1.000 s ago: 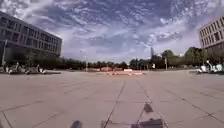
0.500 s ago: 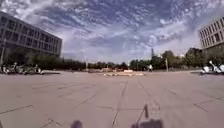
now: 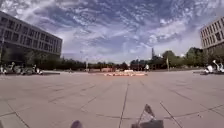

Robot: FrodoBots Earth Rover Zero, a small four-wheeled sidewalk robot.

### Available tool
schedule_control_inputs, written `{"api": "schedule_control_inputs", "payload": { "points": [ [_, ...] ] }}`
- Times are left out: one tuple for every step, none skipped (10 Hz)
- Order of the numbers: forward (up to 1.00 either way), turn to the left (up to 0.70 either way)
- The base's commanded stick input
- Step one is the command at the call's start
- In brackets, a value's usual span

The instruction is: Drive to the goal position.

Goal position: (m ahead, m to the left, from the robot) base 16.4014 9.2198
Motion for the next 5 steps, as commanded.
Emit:
{"api": "schedule_control_inputs", "payload": {
  "points": [
    [0.7,0.0],
    [0.7,0.0],
    [0.7,0.0],
    [0.7,0.0],
    [0.7,0.0]
  ]
}}
